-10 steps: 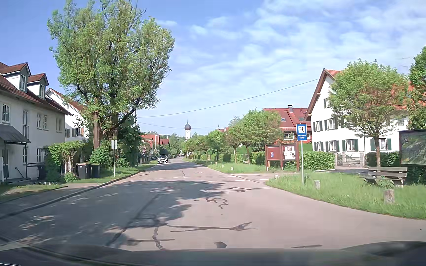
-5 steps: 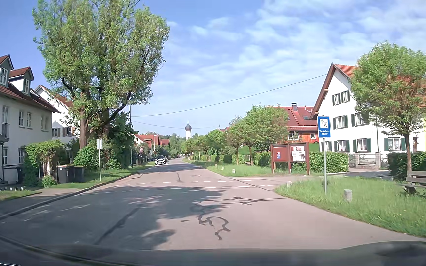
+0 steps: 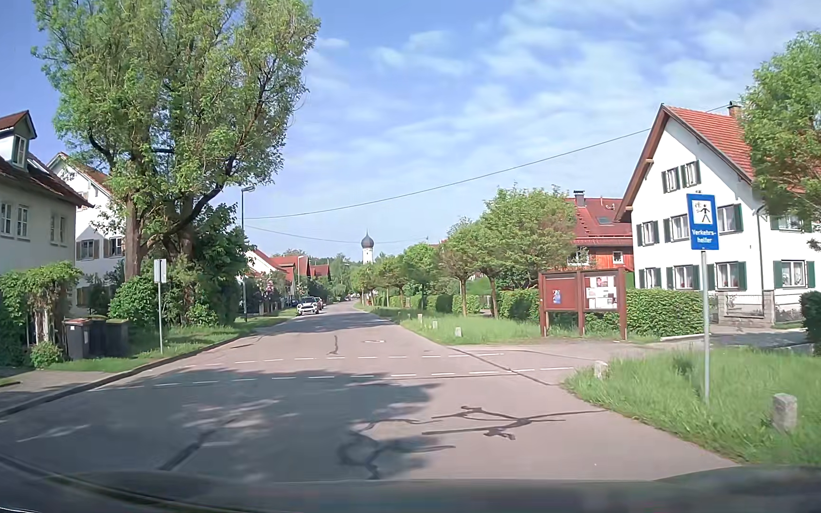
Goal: Follow the waypoints while adhering to traffic rules and regulations
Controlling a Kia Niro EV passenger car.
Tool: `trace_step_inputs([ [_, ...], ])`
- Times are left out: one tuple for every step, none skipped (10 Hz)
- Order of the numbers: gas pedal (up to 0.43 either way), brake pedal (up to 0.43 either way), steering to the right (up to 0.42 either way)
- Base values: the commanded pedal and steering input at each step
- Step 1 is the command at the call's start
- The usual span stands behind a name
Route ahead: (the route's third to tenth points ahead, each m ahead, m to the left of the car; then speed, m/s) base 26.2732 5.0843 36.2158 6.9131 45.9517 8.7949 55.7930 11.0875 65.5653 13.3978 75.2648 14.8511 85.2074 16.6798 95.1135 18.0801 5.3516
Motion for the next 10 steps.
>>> trace_step_inputs([
  [0.047, 0.0, -0.036],
  [0.047, 0.0, -0.038],
  [0.047, 0.0, -0.037],
  [0.047, 0.0, -0.04],
  [0.047, 0.0, -0.046],
  [0.047, 0.0, -0.056],
  [0.047, 0.0, -0.059],
  [0.047, 0.0, -0.058],
  [0.047, 0.0, -0.058],
  [0.067, 0.0, -0.056],
])
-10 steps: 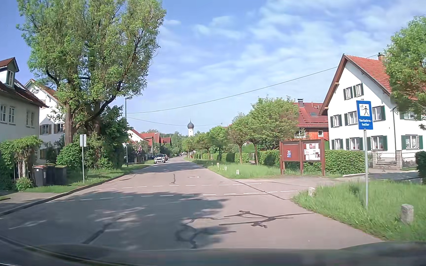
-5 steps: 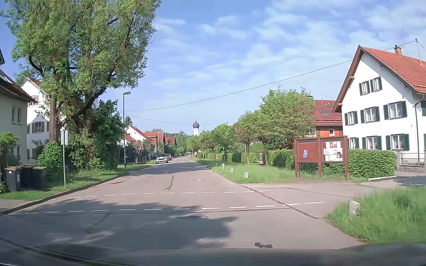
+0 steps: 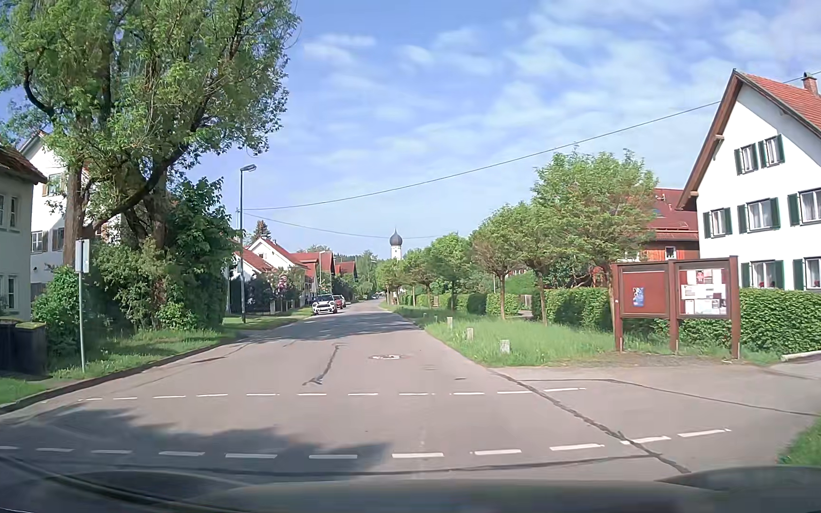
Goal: Follow the waypoints while adhering to traffic rules and regulations
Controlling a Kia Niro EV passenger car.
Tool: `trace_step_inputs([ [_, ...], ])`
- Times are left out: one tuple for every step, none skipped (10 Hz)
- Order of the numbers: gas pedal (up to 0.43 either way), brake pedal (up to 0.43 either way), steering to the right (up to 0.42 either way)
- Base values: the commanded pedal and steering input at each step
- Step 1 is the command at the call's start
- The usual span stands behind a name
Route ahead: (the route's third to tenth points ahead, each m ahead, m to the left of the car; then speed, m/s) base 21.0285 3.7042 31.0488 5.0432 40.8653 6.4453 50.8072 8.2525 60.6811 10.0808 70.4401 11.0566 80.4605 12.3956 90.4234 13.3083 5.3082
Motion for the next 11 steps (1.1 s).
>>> trace_step_inputs([
  [0.087, 0.0, -0.052],
  [0.087, 0.0, -0.048],
  [0.087, 0.0, -0.047],
  [0.087, 0.0, -0.047],
  [0.087, 0.0, -0.048],
  [0.087, 0.0, -0.049],
  [0.087, 0.0, -0.049],
  [0.087, 0.0, -0.049],
  [0.087, 0.0, -0.049],
  [0.087, 0.0, -0.048],
  [0.087, 0.0, -0.048],
])
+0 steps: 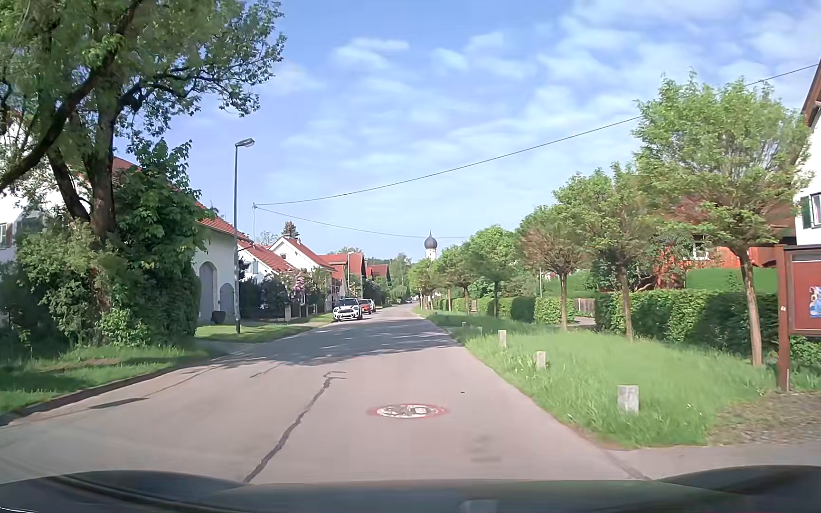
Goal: Follow the waypoints while adhering to traffic rules and regulations
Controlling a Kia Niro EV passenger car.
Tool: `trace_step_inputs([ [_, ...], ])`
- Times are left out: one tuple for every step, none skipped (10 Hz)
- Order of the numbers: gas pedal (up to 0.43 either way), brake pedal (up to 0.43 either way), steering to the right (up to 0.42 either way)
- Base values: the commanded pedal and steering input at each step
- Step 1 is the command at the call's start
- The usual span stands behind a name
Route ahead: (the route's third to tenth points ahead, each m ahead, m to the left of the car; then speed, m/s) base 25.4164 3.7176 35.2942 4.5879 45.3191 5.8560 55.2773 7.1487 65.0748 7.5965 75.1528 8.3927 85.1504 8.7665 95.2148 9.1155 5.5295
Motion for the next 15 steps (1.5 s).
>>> trace_step_inputs([
  [0.087, 0.0, -0.049],
  [0.087, 0.0, -0.049],
  [0.087, 0.0, -0.048],
  [0.098, 0.0, -0.046],
  [0.098, 0.0, -0.045],
  [0.098, 0.0, -0.044],
  [0.098, 0.0, -0.044],
  [0.098, 0.0, -0.044],
  [0.098, 0.0, -0.043],
  [0.098, 0.0, -0.041],
  [0.11, 0.0, -0.035],
  [0.11, 0.0, -0.031],
  [0.13, 0.0, -0.023],
  [0.13, 0.0, -0.016],
  [0.138, 0.0, -0.014],
])
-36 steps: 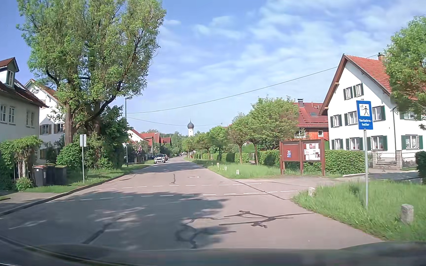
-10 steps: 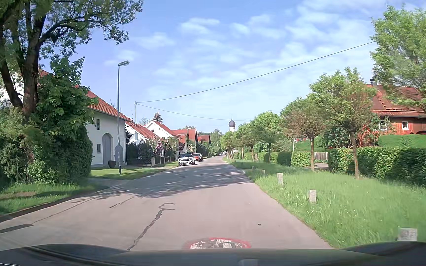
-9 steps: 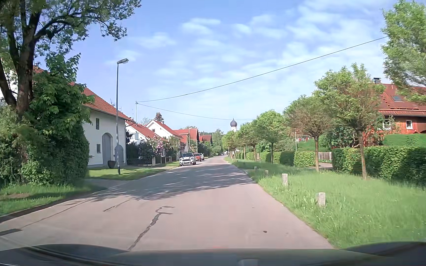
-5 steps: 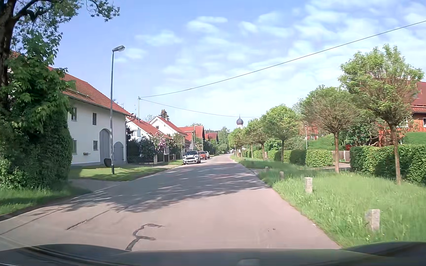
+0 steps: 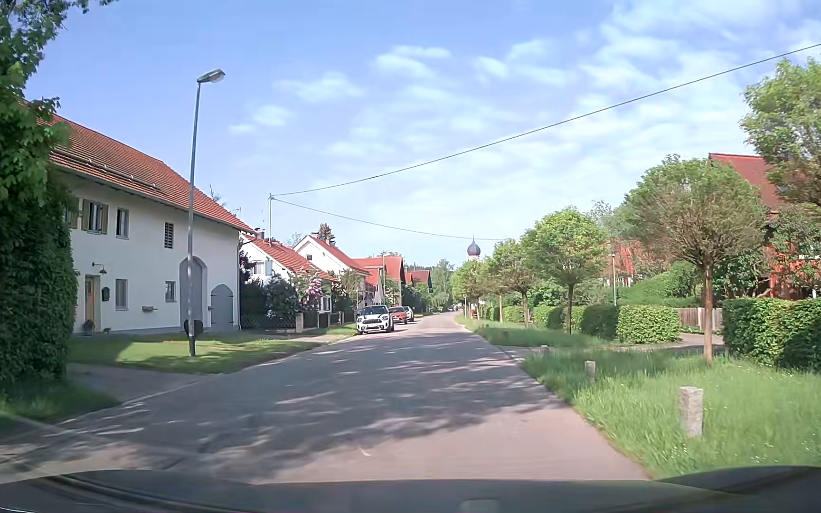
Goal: Follow the waypoints while adhering to traffic rules and regulations
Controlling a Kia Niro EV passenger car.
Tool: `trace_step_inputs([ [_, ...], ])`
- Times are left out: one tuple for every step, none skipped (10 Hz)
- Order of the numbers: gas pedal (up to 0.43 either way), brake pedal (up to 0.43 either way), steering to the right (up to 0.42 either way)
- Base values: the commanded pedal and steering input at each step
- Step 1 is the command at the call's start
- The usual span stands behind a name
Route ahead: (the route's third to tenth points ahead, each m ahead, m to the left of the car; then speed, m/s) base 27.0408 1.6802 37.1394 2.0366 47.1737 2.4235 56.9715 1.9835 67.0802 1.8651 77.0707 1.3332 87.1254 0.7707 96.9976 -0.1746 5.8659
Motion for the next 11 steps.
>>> trace_step_inputs([
  [0.138, 0.0, -0.011],
  [0.15, 0.0, -0.011],
  [0.15, 0.0, -0.012],
  [0.15, 0.0, -0.012],
  [0.15, 0.0, -0.012],
  [0.15, 0.0, -0.011],
  [0.15, 0.0, -0.008],
  [0.15, 0.0, -0.006],
  [0.15, 0.0, -0.005],
  [0.15, 0.0, -0.004],
  [0.15, 0.0, -0.002],
])
